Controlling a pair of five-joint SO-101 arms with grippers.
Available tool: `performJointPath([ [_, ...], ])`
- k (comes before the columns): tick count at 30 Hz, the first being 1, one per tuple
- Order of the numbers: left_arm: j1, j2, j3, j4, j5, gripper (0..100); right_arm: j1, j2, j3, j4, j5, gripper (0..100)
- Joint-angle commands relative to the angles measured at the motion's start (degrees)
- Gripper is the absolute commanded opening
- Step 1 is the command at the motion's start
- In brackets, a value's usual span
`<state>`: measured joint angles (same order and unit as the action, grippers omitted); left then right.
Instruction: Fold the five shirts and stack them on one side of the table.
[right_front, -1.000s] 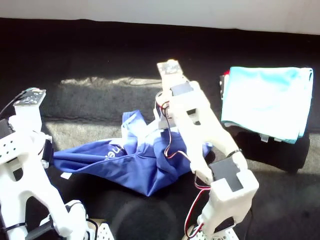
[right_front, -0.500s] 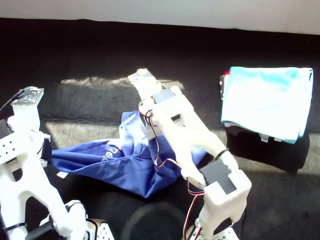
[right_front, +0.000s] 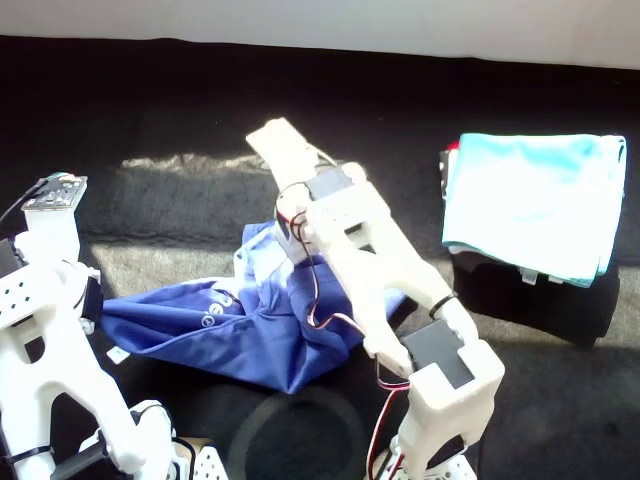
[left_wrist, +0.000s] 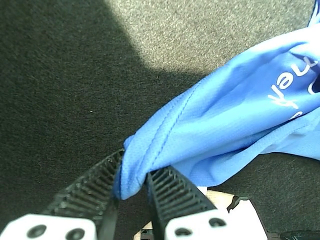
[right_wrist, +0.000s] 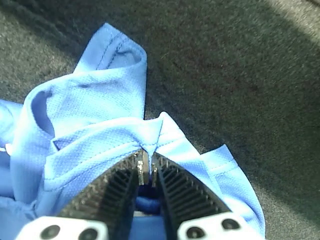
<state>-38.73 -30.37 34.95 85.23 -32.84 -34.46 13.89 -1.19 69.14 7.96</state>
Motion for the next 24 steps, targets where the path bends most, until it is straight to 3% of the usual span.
performJointPath([
  [1, -0.31, -1.01, -2.59, -0.7, -0.44, 1, 2.95, -6.99, -7.6, 2.59, 0.53, 0.7],
  [8, 2.77, -1.01, -3.38, -7.74, 0.62, 1, 11.21, -12.44, -22.64, 4.53, 0.62, 0.7],
  [12, 4.97, -1.01, -10.15, -7.47, 7.65, 1, 13.58, -13.58, -29.93, 6.2, 0.62, 0.7],
  [19, 8.22, -1.01, -27.12, 3.87, 11.69, 1, 13.23, -18.42, -40.48, 17.71, 0.62, 0.7],
  [24, 8.48, -0.92, -29.76, 10.2, 11.34, 1, 13.23, -19.82, -38.02, 25.1, 0.35, 0.7],
])
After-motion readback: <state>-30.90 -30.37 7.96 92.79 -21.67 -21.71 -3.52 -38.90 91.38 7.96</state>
